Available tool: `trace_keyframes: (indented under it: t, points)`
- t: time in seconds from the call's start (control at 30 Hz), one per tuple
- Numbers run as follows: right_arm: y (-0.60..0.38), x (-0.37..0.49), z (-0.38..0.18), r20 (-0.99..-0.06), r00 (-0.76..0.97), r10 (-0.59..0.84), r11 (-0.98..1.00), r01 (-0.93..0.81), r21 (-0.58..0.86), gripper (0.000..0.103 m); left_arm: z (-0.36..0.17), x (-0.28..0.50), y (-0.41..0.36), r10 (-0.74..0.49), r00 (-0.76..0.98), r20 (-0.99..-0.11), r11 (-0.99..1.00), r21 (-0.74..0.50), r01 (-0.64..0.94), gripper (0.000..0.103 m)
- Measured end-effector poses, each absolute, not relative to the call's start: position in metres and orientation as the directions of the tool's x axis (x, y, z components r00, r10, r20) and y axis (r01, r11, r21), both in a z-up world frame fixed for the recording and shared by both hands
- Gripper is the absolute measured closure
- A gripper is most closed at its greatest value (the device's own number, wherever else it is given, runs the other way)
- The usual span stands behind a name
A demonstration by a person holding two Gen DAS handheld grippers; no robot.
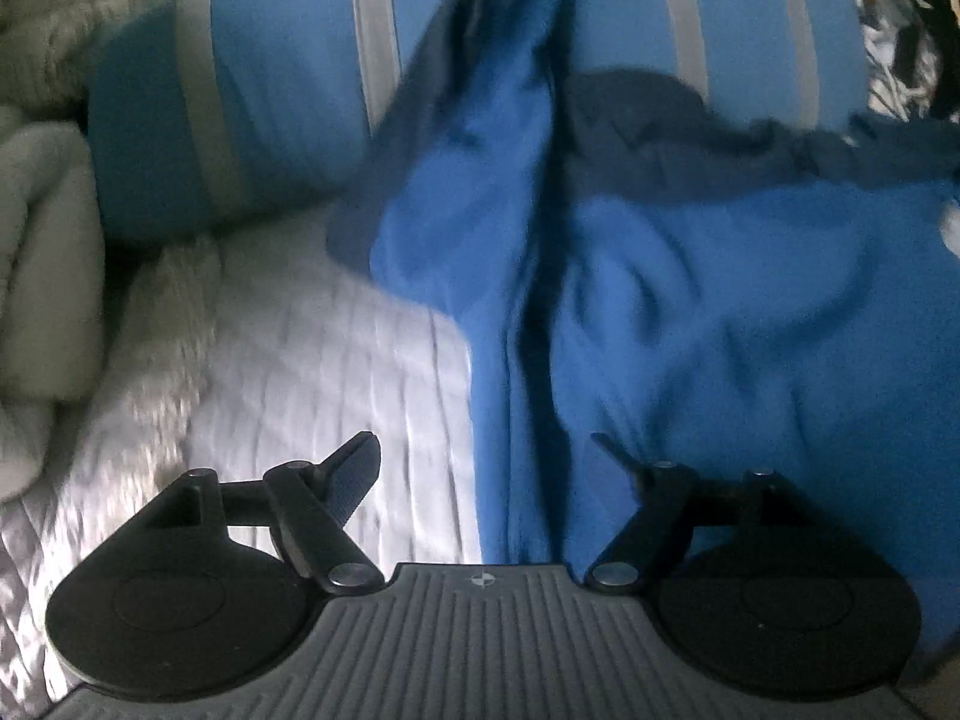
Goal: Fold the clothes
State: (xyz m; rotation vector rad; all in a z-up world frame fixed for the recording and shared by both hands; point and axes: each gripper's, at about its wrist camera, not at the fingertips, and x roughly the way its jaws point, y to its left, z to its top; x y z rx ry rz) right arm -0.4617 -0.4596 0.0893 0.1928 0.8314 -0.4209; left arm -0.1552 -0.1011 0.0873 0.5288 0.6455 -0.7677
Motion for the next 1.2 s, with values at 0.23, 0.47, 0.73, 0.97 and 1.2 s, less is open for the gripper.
trace_keyframes:
  t: [0.23, 0.47, 0.73, 0.97, 1.2]
  points:
    - [-0.447, -0.416, 0.079, -0.682, 0.702, -0.208, 0.881, 0.437, 0.181, 0.000, 0.073, -0.155, -0.166, -0.483, 0.655, -0.580, 0.605, 0.319, 0.729, 0.028]
    - [-0.455, -0.399, 0.054, -0.710, 0.696, -0.112, 0.846, 0.441, 0.299, 0.000, 0.039, -0.142, -0.224, -0.416, 0.775, -0.476, 0.584, 0.513, 0.629, 0.028]
    - [-0.461, -0.393, 0.049, -0.696, 0.715, -0.068, 0.852, 0.404, 0.332, 0.000, 0.009, -0.133, -0.264, -0.326, 0.874, -0.359, 0.503, 0.717, 0.482, 0.028]
    - [-0.451, -0.382, 0.050, -0.698, 0.715, -0.045, 0.877, 0.363, 0.316, 0.000, -0.006, -0.126, -0.275, -0.290, 0.943, -0.163, 0.418, 0.865, 0.278, 0.028]
    - [-0.446, -0.383, 0.052, -0.698, 0.710, -0.096, 0.896, 0.367, 0.251, 0.000, -0.009, -0.146, -0.272, -0.384, 0.911, -0.147, 0.280, 0.922, 0.267, 0.094]
